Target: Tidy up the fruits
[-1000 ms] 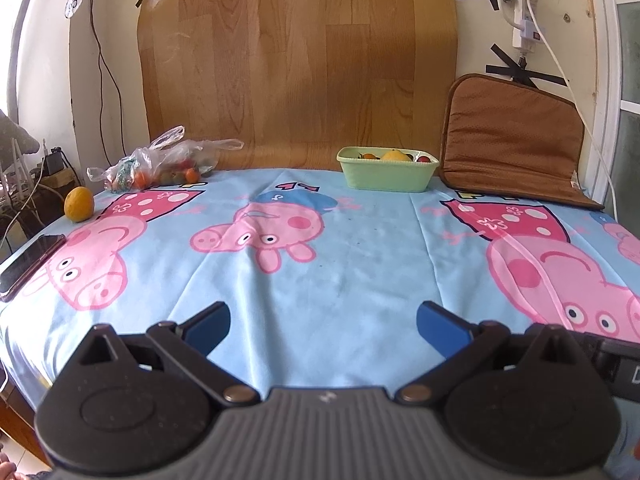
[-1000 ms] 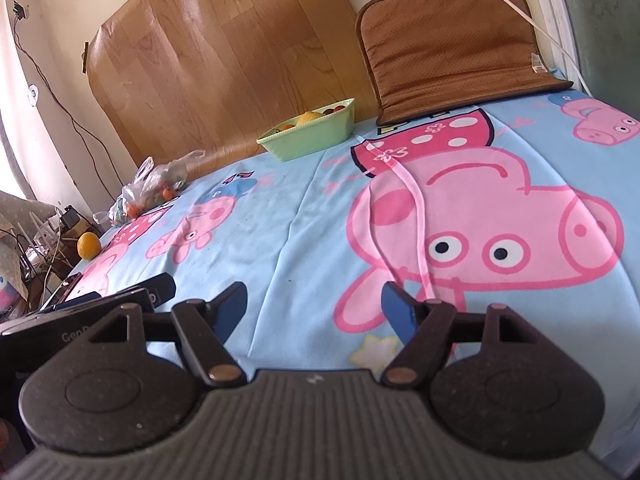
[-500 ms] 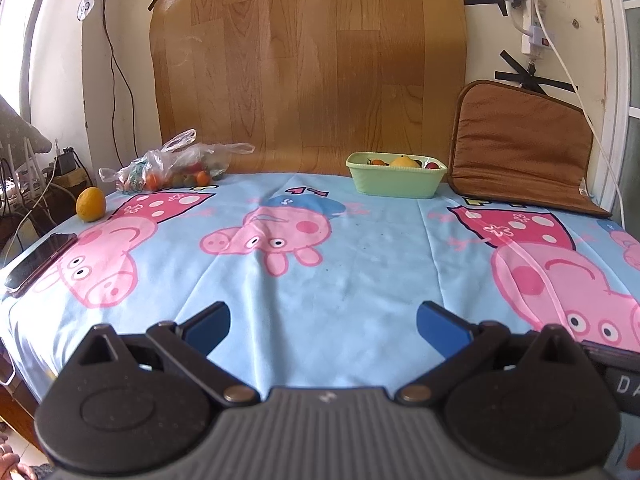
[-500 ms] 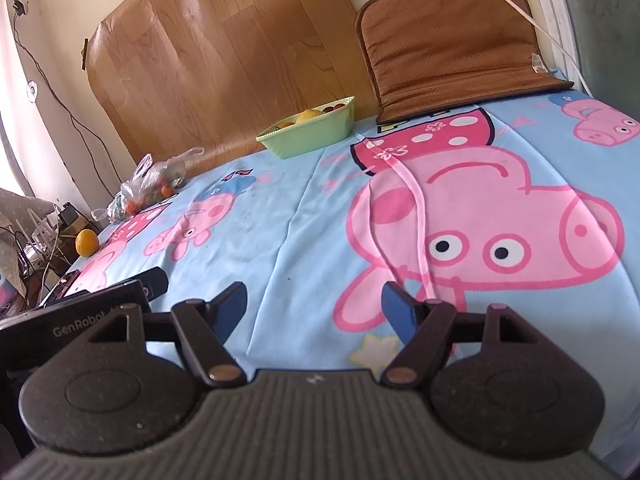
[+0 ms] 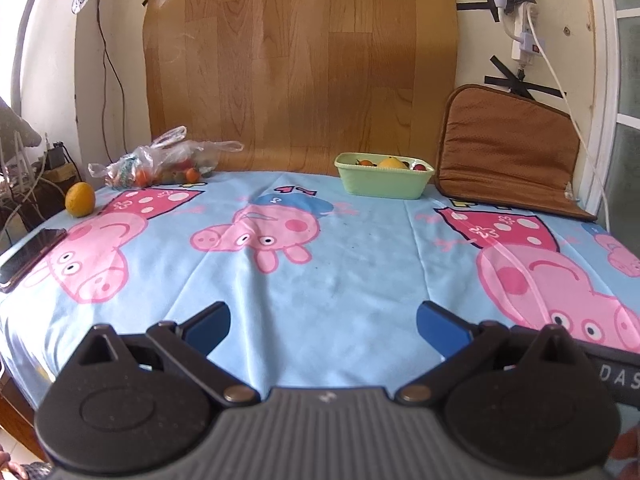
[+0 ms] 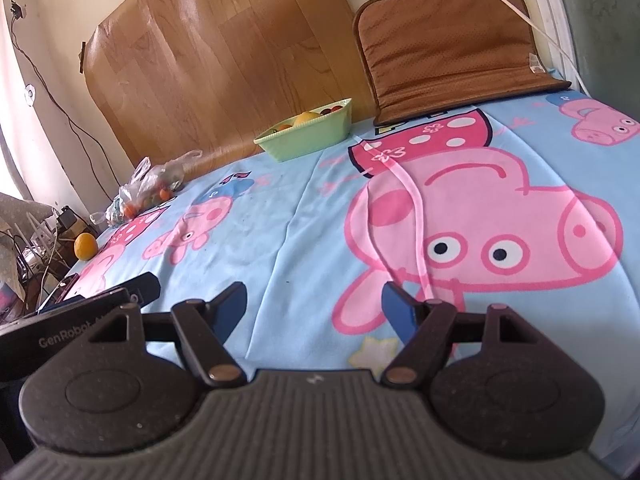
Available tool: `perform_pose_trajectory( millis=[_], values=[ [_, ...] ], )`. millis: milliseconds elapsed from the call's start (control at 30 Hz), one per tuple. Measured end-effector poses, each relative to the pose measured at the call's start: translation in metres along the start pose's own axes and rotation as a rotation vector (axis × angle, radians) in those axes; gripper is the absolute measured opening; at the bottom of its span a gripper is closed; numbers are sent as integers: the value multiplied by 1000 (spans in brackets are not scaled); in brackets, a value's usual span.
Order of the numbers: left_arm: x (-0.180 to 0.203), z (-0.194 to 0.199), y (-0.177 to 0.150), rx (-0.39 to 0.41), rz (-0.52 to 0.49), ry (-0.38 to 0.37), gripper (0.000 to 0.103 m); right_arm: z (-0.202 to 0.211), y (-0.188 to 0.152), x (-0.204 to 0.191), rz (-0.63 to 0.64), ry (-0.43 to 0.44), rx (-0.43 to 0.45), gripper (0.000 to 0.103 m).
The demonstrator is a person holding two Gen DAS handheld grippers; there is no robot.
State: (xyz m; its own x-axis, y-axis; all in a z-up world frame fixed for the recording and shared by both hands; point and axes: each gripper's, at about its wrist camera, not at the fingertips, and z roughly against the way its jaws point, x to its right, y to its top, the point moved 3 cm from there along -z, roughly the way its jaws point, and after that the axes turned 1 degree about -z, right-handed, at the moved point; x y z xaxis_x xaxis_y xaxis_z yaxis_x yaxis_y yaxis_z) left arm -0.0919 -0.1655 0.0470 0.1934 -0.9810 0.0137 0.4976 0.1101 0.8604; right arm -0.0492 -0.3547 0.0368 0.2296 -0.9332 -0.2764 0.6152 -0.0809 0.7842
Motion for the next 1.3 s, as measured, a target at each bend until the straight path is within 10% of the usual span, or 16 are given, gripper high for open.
perform_pose_trajectory(
  millis=[1300],
  values=[
    [1,-6,-5,-37,-44,44,103,0,0,0,1,-6,1,77]
  ],
)
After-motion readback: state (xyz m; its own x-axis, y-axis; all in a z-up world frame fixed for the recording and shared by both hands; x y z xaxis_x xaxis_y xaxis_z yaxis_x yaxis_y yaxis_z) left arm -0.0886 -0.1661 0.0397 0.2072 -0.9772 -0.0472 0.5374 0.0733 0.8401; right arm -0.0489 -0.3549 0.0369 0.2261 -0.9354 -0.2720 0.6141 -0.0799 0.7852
